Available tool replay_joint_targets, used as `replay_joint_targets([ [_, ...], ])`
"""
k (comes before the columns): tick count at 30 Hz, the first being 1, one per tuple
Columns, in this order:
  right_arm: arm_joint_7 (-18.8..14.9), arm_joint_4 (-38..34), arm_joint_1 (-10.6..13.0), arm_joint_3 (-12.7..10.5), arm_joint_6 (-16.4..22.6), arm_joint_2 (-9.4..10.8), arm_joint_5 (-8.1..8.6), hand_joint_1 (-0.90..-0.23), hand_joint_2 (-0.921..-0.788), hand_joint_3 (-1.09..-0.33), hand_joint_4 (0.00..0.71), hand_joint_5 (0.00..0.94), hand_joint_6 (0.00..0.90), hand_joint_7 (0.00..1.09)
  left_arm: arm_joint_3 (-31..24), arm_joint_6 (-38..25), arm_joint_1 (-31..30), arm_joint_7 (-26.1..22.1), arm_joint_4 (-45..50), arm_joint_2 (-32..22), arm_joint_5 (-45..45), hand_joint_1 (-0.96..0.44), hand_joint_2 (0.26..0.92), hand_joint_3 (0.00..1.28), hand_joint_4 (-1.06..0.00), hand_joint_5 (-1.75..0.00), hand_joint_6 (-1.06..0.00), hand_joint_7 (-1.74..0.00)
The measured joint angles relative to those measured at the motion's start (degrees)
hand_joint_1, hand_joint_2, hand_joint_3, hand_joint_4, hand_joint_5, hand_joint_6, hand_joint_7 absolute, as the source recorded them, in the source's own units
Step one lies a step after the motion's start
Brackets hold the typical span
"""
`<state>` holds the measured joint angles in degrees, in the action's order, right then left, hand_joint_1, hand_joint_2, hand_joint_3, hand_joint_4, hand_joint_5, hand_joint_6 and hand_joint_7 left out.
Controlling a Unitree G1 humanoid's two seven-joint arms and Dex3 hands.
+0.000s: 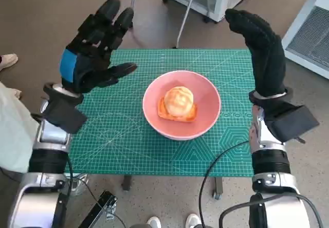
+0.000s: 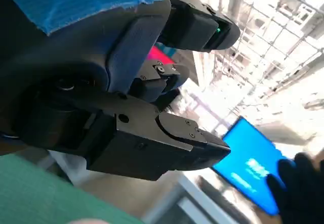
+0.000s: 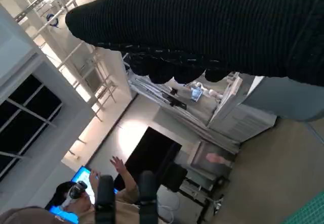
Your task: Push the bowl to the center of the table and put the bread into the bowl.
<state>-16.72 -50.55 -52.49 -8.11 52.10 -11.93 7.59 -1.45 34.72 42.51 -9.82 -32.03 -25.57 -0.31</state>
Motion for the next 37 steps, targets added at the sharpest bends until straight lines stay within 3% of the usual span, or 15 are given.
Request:
replay_joint_targets([
  [2, 0.01, 0.21, 0.00, -0.04, -0.21, -0.36, -0.01, -0.624, -0.921, -0.678, 0.267, 0.000, -0.001, 0.72, -1.10, -0.93, -0.76, -0.37, 2.07, 0.88, -1.77, 0.15, 0.920, 0.17, -0.16, 0.00, -0.32, 0.00],
  [7, 0.04, 0.56, 0.00, -0.21, -0.46, -0.64, -0.01, -0.608, -0.921, -0.680, 0.265, 0.000, -0.001, 0.72, -3.25, -2.74, -2.36, -1.42, 6.56, 2.64, -5.94, 0.16, 0.809, 0.41, -0.15, 0.00, -0.29, -0.01],
  [12, 0.06, 0.73, 0.00, -0.30, -0.78, -0.62, 0.00, -0.603, -0.921, -0.681, 0.267, 0.001, -0.001, 0.72, -4.21, -4.20, -3.73, -2.68, 8.92, 4.19, -8.38, 0.17, 0.767, 0.50, -0.15, 0.00, -0.28, -0.03],
  [17, 0.26, 1.02, 0.00, -0.43, -0.81, -0.62, -0.05, -0.600, -0.921, -0.681, 0.268, 0.002, -0.001, 0.71, -4.49, -4.47, -4.96, -4.36, 8.63, 5.31, -9.12, 0.15, 0.759, 0.51, -0.15, 0.00, -0.27, -0.06],
  [18, 0.32, 1.04, 0.00, -0.44, -0.80, -0.62, -0.07, -0.599, -0.921, -0.681, 0.268, 0.002, -0.001, 0.71, -4.56, -4.47, -5.12, -4.68, 8.45, 5.52, -9.15, 0.15, 0.762, 0.50, -0.15, 0.00, -0.23, -0.13],
  [19, 0.37, 1.04, 0.00, -0.44, -0.80, -0.62, -0.10, -0.599, -0.921, -0.682, 0.268, 0.002, -0.001, 0.71, -4.62, -4.46, -5.24, -4.96, 8.27, 5.72, -9.17, 0.14, 0.766, 0.48, -0.14, 0.00, -0.12, -0.36],
  [24, 0.65, 1.04, 0.00, -0.45, -0.72, -0.62, -0.46, -0.597, -0.921, -0.686, 0.268, 0.001, -0.001, 0.71, -4.95, -4.46, -5.37, -5.94, 7.58, 6.05, -9.19, 0.12, 0.767, 0.47, -0.15, -0.01, -0.02, -0.56],
  [37, 1.51, 0.80, 0.00, -0.54, 0.02, -0.93, -1.15, -0.593, -0.921, -0.693, 0.268, 0.001, -0.001, 0.71, -5.84, -4.37, -5.37, -6.31, 6.35, 6.38, -9.05, 0.08, 0.767, 0.46, -0.15, -0.01, 0.00, -0.60],
])
